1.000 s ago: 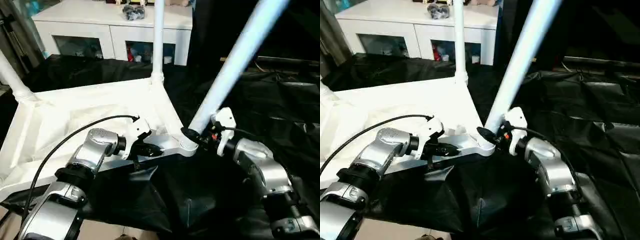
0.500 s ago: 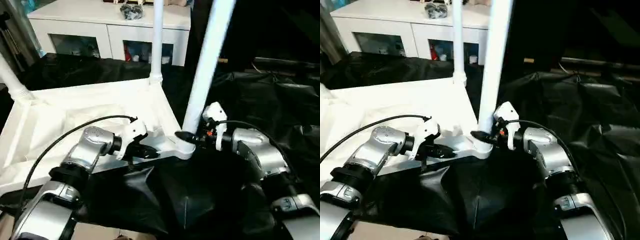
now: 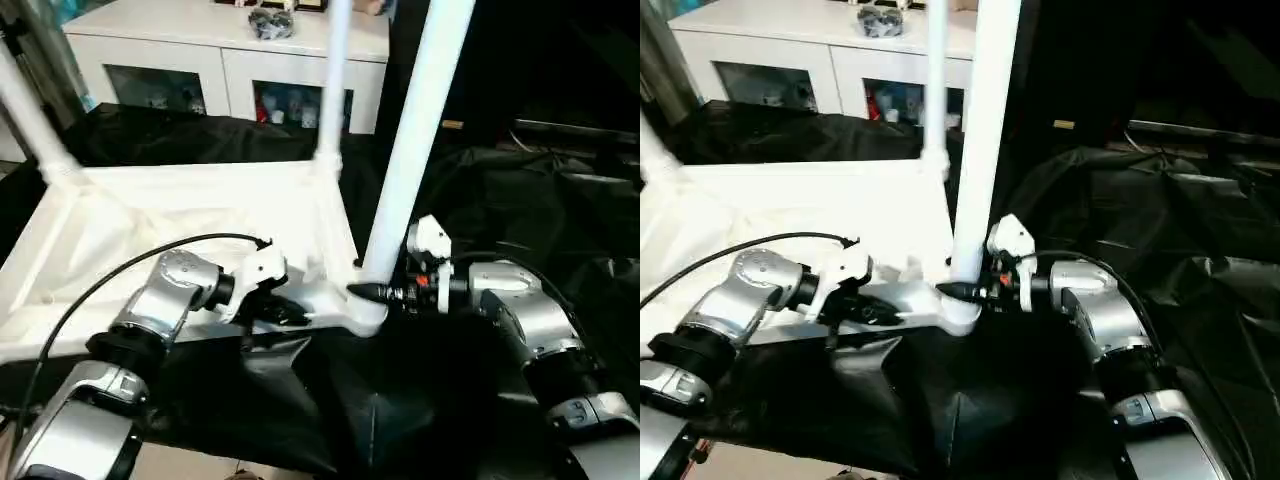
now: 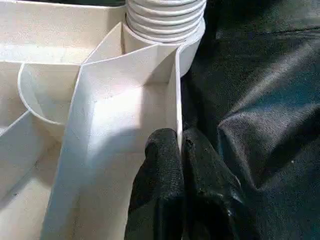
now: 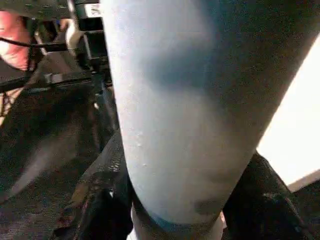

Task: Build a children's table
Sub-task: Insert table leg to table base

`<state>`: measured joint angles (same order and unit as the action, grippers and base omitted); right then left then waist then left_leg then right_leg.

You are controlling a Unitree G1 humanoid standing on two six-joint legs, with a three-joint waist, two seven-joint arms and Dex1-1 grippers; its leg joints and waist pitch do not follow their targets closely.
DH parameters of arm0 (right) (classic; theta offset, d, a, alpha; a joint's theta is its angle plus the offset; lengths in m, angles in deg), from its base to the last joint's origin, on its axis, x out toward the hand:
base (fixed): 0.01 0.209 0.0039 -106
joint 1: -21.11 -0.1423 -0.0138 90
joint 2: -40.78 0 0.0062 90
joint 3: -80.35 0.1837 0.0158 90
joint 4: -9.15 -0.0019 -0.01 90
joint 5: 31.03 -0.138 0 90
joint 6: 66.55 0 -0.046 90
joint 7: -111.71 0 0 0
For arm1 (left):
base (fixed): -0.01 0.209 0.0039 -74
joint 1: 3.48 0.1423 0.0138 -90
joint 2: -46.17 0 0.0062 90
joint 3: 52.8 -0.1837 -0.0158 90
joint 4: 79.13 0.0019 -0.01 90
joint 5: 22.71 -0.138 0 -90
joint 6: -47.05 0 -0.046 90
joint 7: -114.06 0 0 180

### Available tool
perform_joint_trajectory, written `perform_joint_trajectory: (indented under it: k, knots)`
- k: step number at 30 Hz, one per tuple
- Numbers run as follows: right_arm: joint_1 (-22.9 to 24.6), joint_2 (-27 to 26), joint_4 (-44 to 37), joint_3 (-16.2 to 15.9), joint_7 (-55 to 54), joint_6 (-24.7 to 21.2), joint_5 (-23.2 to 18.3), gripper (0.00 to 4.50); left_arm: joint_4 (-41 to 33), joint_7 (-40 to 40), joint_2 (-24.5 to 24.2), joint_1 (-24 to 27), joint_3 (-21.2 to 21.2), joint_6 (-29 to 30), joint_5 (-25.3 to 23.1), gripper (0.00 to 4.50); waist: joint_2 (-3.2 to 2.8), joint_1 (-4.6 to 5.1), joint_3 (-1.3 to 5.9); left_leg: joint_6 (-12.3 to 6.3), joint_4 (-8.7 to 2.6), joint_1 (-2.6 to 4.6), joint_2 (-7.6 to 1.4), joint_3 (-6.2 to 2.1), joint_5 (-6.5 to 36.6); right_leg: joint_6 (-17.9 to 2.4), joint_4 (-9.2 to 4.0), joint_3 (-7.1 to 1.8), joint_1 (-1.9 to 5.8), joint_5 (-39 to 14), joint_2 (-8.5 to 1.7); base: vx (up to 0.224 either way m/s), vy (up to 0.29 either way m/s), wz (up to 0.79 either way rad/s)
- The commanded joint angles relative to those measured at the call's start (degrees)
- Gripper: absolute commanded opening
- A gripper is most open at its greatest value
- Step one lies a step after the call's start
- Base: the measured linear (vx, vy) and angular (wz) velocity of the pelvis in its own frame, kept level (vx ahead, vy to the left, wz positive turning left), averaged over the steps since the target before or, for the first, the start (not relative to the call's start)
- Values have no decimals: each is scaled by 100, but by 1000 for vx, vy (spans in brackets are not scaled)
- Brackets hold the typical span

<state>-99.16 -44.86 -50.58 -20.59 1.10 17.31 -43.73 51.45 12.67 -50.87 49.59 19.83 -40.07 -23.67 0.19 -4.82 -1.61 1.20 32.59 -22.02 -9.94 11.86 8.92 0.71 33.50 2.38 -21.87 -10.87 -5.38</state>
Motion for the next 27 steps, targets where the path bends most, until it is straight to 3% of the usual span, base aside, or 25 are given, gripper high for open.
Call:
perform_joint_trajectory:
  k: [1, 6, 9, 11, 12, 13, 14, 16, 18, 20, 21, 22, 24, 27]
  knots:
    - [294, 7, 372, -483, 237, -178, 305, 188, -195, 505, 103, -173, -188, -143, 91, 0, -53, 10, 236, 286, -490, 213, -388, -185, 2518, -1275, -392, -197, 43, -1633, -331, 0, 0, 0]
    - [265, -124, 549, -325, -65, -98, 374, 188, -95, 177, 272, -257, 15, -50, 200, 0, -39, -20, 240, 239, -480, 209, -391, -169, 2323, -1364, -373, -198, 53, -1429, -342, 0, 0, 0]
    - [78, -343, 1092, -103, -1038, 52, 588, 188, -33, -371, 486, -348, 231, 265, 263, 0, -15, 26, 214, 355, -482, 226, -372, -193, 2570, -1337, -411, -200, 17, -1943, -378, 0, 0, 0]
    - [-95, -486, 1495, 59, -1741, -24, 650, 188, -32, -636, 591, -396, 280, 430, 256, 0, -27, 72, 187, 458, -493, 242, -369, -247, 2877, -1110, -483, -200, -23, -2662, -400, 0, 0, 0]
    - [-280, -686, 1906, 283, -2337, -127, 566, 188, -95, -950, 741, -449, 295, 748, 205, 0, -12, 76, 186, 473, -498, 246, -367, -257, 2961, -1059, -502, -190, -25, -2774, -397, 0, 0, 0]
    - [-280, -686, 1906, 283, -2337, -127, 566, 188, -95, -950, 741, -449, 295, 748, 205, 0, -33, 106, 191, 538, -495, 270, -370, -273, 3050, -1048, -502, -199, -55, -2841, -401, 0, 0, 0]
    - [-468, -928, 2287, 491, -2934, -190, 464, 188, -81, -1608, 998, -550, 353, 1096, 69, 0, -47, 108, 181, 573, -482, 312, -373, -263, 3199, -1032, -543, -204, -97, -2855, -385, 0, 0, 0]
    - [-574, -1081, 2483, 604, -3250, -255, 389, 188, -50, -2036, 1186, -605, 380, 1260, -27, 0, -56, 113, 164, 590, -466, 365, -364, -259, 3408, -1022, -565, -192, -141, -2880, -366, -25, 5, 2]
    - [-663, -1205, 2640, 680, -3512, -259, 353, 188, -9, -2505, 1386, -644, 444, 1423, -112, 0, -53, 125, 173, 566, -506, 305, -349, -291, 3433, -873, -570, -164, -71, -2883, -354, 0, 0, 0]
    - [-798, -1381, 2860, 823, -3865, -167, 314, 188, 40, -3081, 1620, -670, 451, 1505, -259, 0, -13, 127, 172, 544, -505, 304, -348, -278, 3409, -851, -587, -170, -92, -2830, -352, 0, 0, 0]
    - [-841, -1455, 2897, 872, -3953, -141, 286, 188, 119, -3375, 1711, -692, 481, 1457, -309, 0, -24, 111, 174, 524, -486, 336, -343, -270, 3402, -856, -608, -175, -113, -2838, -356, 0, 0, 0]
    - [-867, -1496, 2911, 886, -3962, -107, 281, 188, 179, -3522, 1733, -706, 483, 1401, -337, 0, -15, 119, 160, 481, -481, 322, -337, -270, 3398, -834, -621, -175, -115, -2901, -360, 0, 0, 0]
    - [-934, -1605, 2946, 955, -3891, 46, 271, 188, 231, -3729, 1675, -672, 407, 1106, -473, 0, -11, 119, 168, 432, -482, 288, -327, -283, 3382, -747, -635, -163, -95, -3029, -373, 0, 0, 0]
    - [-930, -1621, 2846, 1014, -3769, 98, 213, 188, 82, -3483, 1529, -559, 320, 886, -503, 0, -10, 207, 171, 414, -527, 200, -325, -337, 3430, -609, -623, -127, -45, -3185, -376, 0, 0, 0]
